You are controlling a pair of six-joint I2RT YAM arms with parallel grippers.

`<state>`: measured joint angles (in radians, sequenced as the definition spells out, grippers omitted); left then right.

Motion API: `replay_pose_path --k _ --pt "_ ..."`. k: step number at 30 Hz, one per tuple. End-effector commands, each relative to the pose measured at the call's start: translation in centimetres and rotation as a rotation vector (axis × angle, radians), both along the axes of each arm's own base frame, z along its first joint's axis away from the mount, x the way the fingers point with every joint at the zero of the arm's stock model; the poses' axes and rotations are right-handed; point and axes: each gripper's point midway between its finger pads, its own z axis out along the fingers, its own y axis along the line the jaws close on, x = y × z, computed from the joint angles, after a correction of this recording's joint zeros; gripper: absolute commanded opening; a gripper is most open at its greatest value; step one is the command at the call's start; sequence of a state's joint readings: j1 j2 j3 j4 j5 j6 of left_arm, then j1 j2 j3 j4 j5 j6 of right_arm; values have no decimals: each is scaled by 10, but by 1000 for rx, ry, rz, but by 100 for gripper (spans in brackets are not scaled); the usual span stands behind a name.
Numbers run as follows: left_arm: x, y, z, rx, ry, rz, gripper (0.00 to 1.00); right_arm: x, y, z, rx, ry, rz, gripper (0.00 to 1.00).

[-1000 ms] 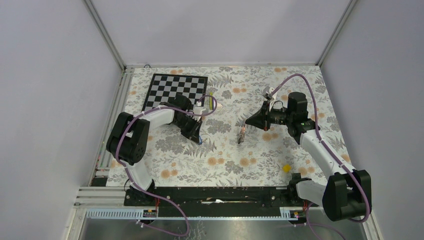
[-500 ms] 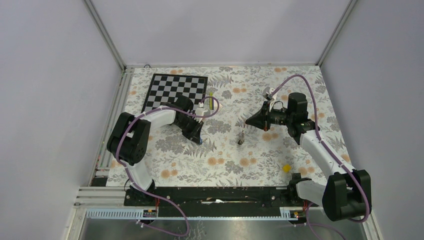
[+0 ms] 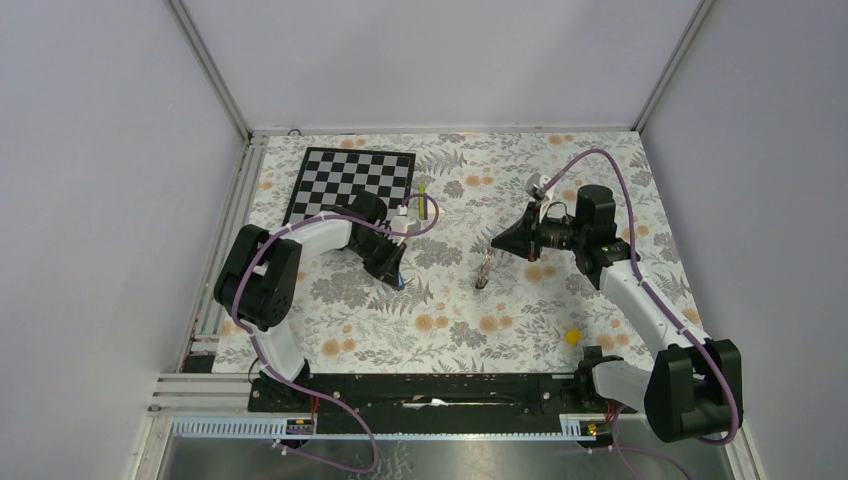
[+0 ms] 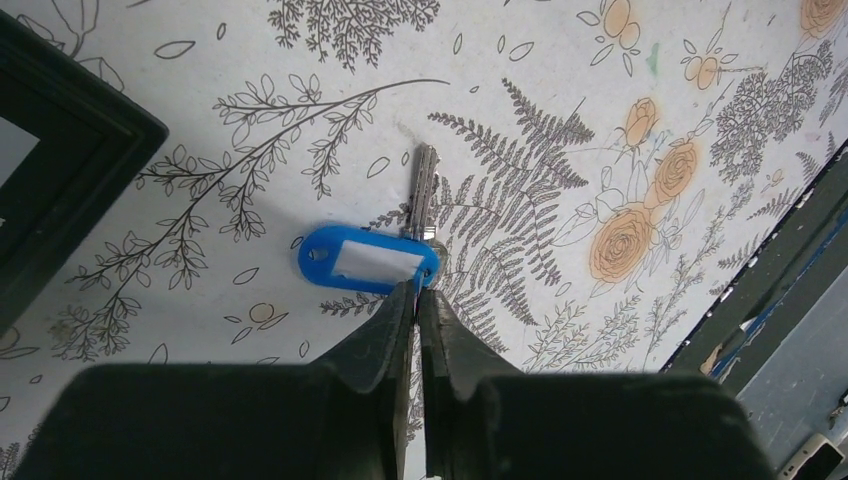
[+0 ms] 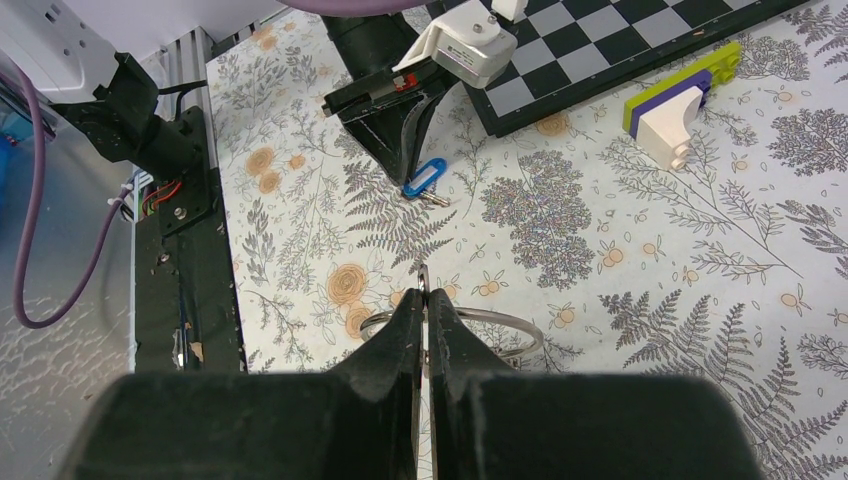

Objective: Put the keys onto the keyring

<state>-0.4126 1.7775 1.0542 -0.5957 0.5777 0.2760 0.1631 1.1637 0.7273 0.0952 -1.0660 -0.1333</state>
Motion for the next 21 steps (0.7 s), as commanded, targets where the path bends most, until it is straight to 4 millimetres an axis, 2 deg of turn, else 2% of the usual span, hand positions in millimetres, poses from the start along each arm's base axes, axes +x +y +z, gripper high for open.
replay_pose_path --k 1,21 --pt "5 -3 4 2 -47 -28 10 0 0 13 20 -61 9 0" --pt "-4 -2 -1 22 -43 -49 17 0 -1 13 23 -60 7 0"
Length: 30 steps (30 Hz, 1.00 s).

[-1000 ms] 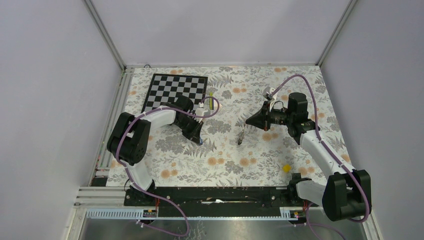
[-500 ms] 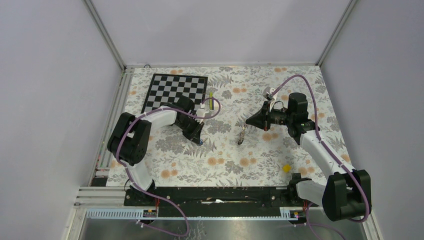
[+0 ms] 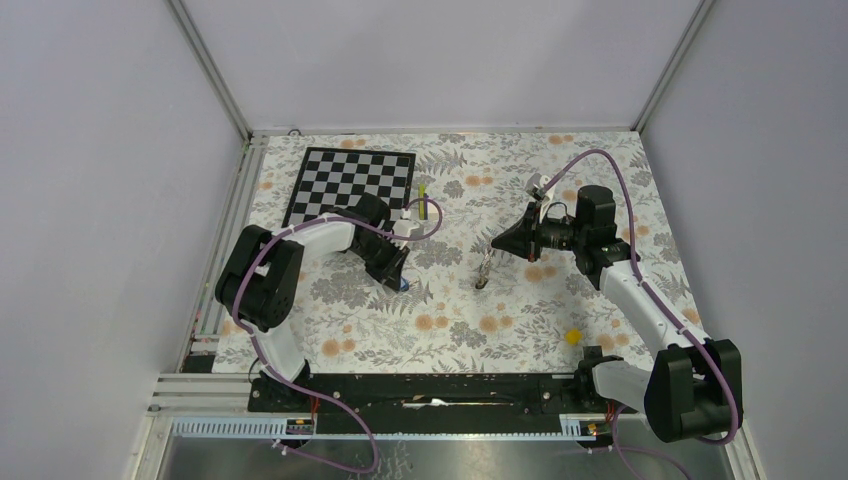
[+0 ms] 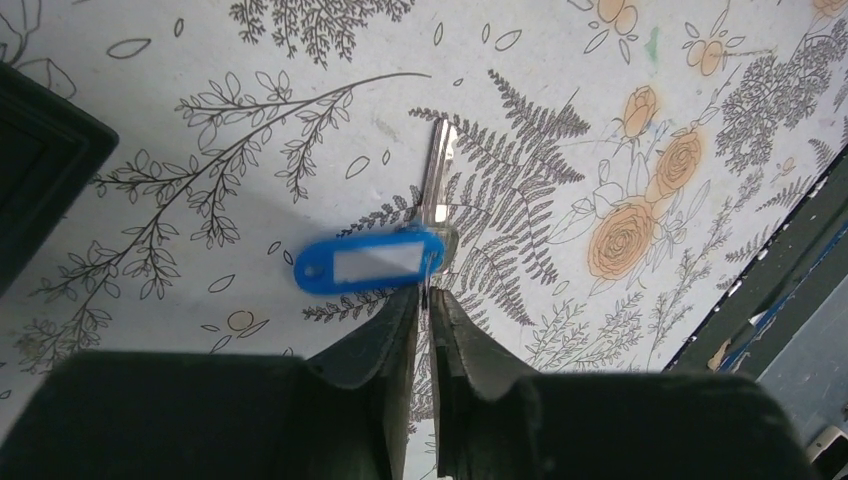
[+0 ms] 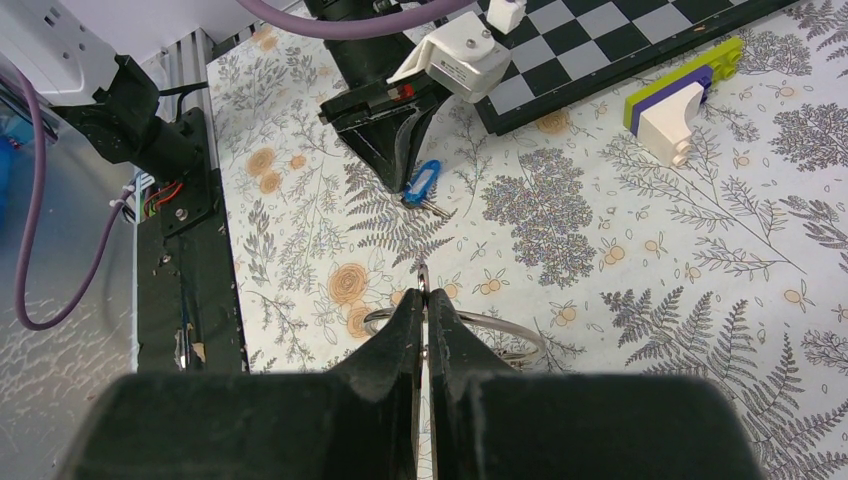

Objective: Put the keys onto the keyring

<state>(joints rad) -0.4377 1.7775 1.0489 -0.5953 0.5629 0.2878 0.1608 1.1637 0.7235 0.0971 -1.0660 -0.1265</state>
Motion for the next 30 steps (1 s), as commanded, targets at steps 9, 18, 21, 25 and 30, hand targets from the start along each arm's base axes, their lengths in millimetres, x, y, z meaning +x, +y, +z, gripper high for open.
replay_pose_path --k 9,18,21,25,30 --pt "4 1 5 2 -45 -18 17 1 0 14 22 -67 10 0" --pt "7 -5 4 -15 -34 -22 23 2 -1 13 21 -65 7 0" --pt "8 -5 5 -17 -34 -19 24 2 0 12 21 -61 7 0" --pt "12 -7 7 -18 -41 -16 25 2 0 11 21 -59 7 0" --pt "14 -10 7 -27 -33 -9 26 2 -1 12 21 -61 5 0"
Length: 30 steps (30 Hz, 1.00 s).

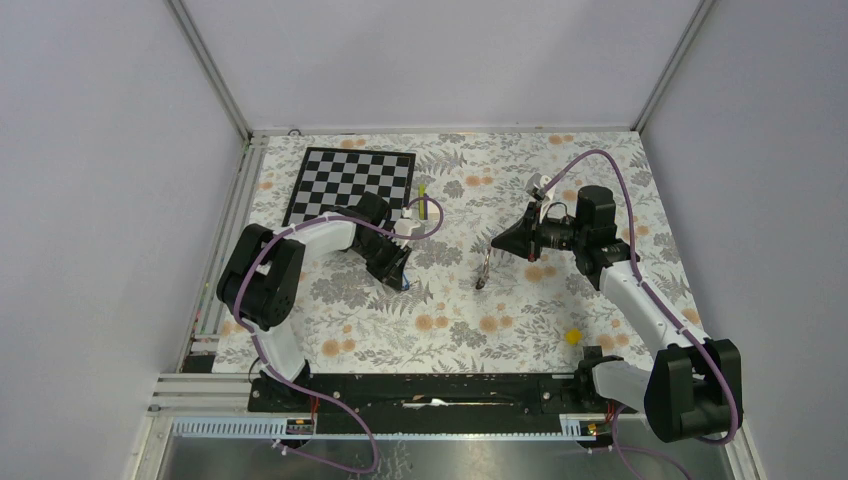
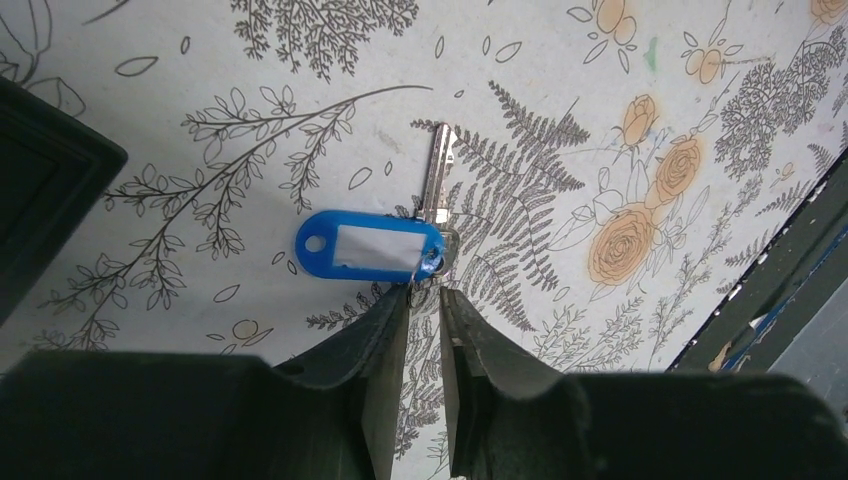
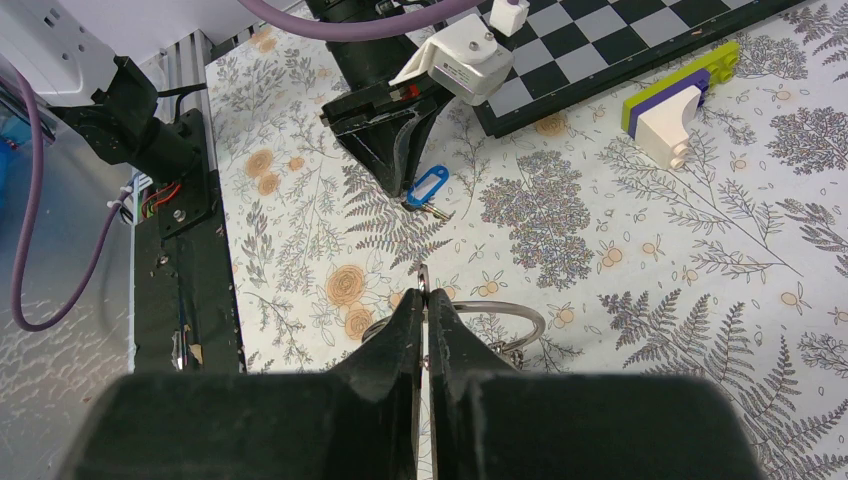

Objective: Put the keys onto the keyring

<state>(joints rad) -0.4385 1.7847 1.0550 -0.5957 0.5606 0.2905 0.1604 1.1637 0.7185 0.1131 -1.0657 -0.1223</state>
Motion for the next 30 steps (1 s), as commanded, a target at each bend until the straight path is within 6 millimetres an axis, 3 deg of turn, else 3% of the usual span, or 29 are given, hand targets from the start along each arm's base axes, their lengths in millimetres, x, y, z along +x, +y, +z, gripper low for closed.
replay_pose_path --k 1,14,30 --pt "12 -10 8 -34 -30 -6 26 1 -1 12 19 -54 6 0" --pt "12 -12 5 -42 -18 -4 24 1 -1 11 18 -56 3 0" --pt "8 -10 8 -45 -29 -12 9 2 -2 10 16 -57 0 1"
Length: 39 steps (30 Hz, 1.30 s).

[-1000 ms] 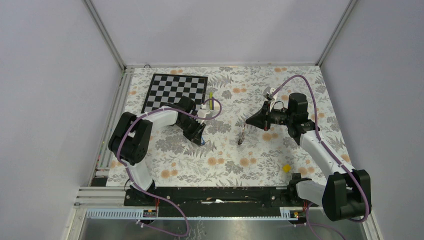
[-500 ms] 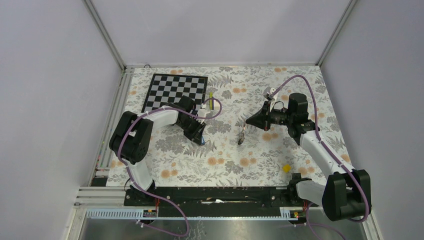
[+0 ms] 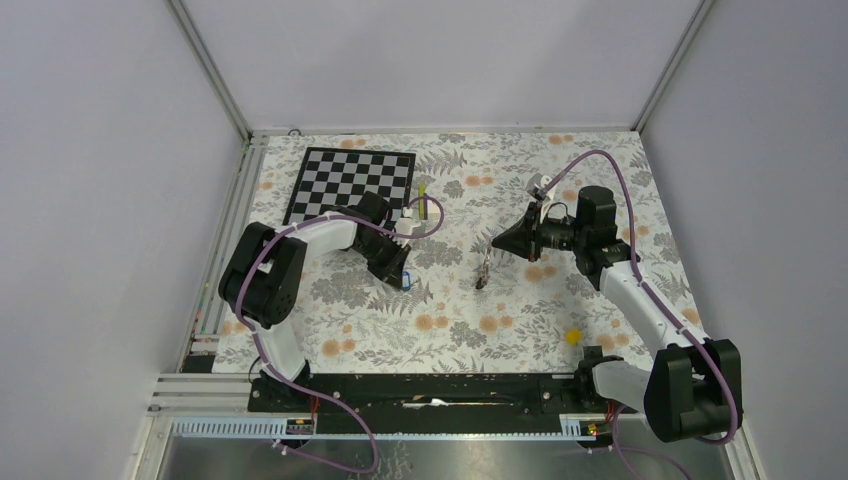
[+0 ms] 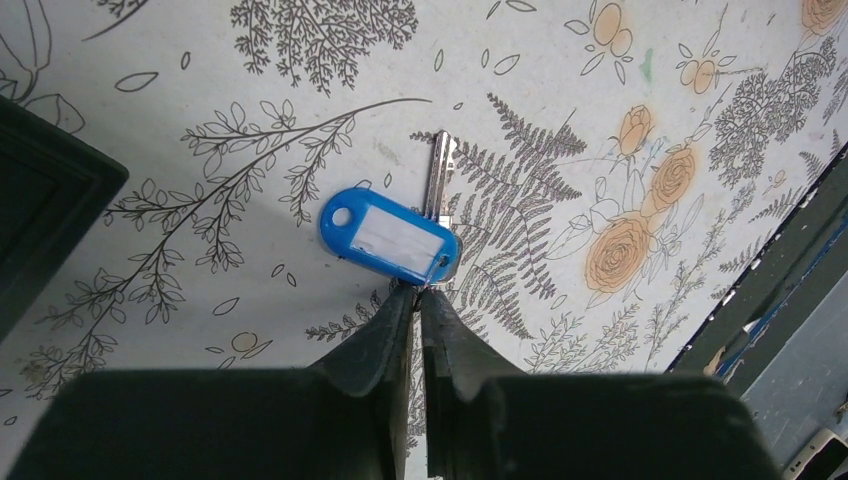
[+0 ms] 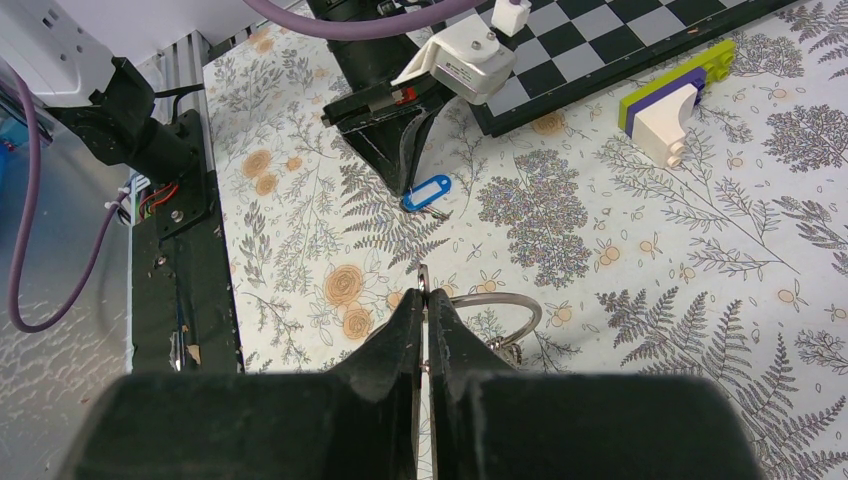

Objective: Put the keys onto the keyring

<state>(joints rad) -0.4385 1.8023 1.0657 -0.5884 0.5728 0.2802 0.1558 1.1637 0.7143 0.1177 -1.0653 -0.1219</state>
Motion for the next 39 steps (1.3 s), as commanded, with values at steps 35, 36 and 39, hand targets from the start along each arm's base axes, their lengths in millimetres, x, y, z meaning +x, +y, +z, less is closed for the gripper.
replay_pose_path --k 35,36,39 --pt "32 -66 173 -266 -497 -219 0 -6 15 38 122 30 80 0" --pt "31 -72 182 -284 -517 -237 0 -6 16 39 129 37 85 0" --pt "26 -89 206 -320 -591 -300 0 -6 22 41 147 65 96 0"
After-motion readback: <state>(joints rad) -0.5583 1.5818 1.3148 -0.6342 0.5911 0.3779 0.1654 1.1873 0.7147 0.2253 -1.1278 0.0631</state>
